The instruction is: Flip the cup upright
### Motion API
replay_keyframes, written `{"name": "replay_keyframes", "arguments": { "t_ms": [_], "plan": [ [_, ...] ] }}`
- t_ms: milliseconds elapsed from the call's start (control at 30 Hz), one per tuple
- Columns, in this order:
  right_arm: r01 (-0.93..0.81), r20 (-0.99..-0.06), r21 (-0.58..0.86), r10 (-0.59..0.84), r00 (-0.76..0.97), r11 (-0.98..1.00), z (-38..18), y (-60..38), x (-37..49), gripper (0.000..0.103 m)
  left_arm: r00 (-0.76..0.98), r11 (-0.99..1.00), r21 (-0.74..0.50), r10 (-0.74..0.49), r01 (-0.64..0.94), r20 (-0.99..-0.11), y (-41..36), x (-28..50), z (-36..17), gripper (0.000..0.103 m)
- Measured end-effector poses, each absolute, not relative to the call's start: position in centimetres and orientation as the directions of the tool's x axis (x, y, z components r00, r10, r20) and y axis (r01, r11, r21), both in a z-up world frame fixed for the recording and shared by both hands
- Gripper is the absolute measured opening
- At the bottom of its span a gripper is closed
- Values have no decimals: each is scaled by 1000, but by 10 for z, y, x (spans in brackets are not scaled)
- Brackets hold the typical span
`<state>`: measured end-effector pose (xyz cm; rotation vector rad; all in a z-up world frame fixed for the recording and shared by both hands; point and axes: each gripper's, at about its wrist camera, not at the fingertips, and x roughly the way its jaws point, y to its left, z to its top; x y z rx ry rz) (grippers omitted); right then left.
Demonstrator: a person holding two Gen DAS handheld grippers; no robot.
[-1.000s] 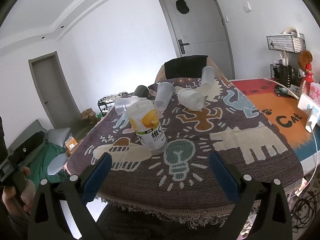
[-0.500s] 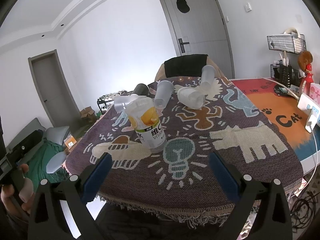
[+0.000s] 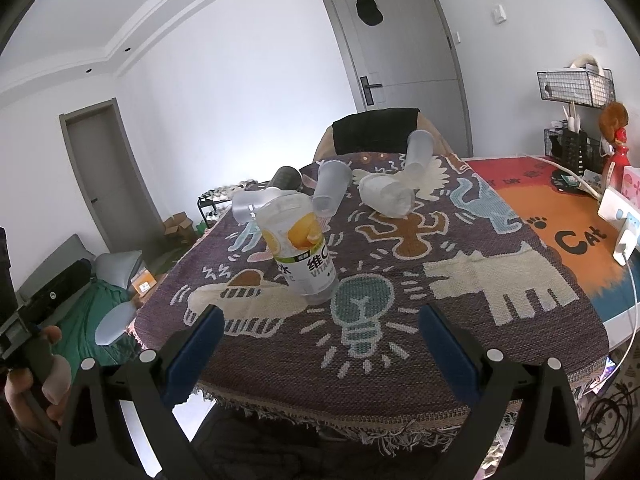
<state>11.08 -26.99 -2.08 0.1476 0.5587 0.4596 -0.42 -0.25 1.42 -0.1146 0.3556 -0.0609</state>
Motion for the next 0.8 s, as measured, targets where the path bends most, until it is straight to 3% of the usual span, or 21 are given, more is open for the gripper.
{"name": "replay_keyframes", "arguments": {
  "t_ms": [800],
  "plan": [
    [-384,-479,257,462,746,887,-22,-269,111,95,935,992,-124,-77,36,-347,0,-5,11,97]
  ]
}}
